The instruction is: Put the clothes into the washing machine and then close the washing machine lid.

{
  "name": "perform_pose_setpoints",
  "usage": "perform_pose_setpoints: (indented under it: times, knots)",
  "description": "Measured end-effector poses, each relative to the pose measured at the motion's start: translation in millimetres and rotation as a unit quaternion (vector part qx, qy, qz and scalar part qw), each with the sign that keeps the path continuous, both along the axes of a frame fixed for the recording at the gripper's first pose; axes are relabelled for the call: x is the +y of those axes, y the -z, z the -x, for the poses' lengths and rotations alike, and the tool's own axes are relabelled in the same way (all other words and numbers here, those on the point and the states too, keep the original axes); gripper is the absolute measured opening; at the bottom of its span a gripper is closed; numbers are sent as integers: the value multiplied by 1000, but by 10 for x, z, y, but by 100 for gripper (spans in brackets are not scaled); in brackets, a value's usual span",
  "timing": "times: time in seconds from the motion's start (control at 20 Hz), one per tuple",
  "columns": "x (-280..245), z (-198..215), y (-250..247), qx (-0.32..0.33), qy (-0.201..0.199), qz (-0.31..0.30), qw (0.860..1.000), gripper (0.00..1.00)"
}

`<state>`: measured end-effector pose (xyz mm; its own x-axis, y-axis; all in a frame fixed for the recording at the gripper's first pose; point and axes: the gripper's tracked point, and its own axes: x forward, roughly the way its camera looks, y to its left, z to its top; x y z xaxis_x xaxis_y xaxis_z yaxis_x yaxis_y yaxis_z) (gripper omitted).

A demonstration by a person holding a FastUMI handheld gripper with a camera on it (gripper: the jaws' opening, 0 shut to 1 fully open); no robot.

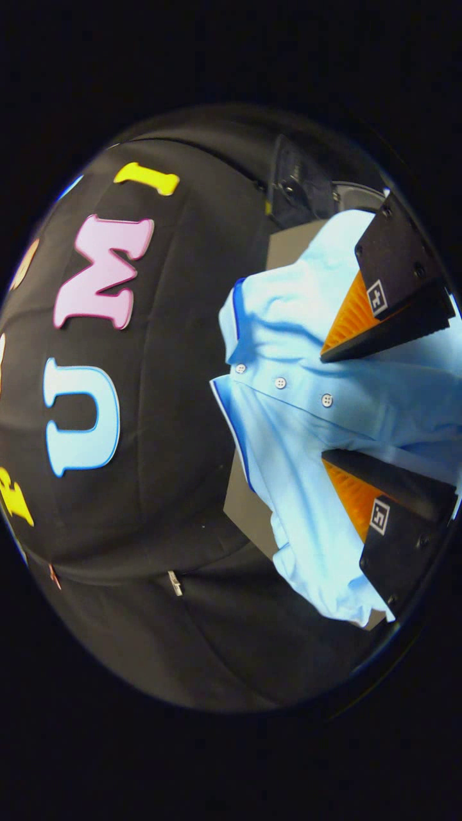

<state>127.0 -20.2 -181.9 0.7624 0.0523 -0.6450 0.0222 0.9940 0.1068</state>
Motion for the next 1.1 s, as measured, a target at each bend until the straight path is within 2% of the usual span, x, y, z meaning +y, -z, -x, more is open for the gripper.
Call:
perform_pose_setpoints:
  times: [0.05,0.1,0.2,0.25,0.4,0.9,1.0,1.1]
  knots:
    - [-19,23,-5,4,-7,8,1000,83]
    - [-27,45,-40,6,-11,14,1000,75]
    - [90,28,-5,12,-28,1,1000,73]
    - [88,21,-27,8,-33,-1,999,35]
    - [87,42,-17,17,-58,7,998,35]
    - [69,31,-34,20,-67,4,998,35]
    - [34,33,-42,14,-58,1,998,5]
    - [58,27,-53,5,-70,18,997,5]
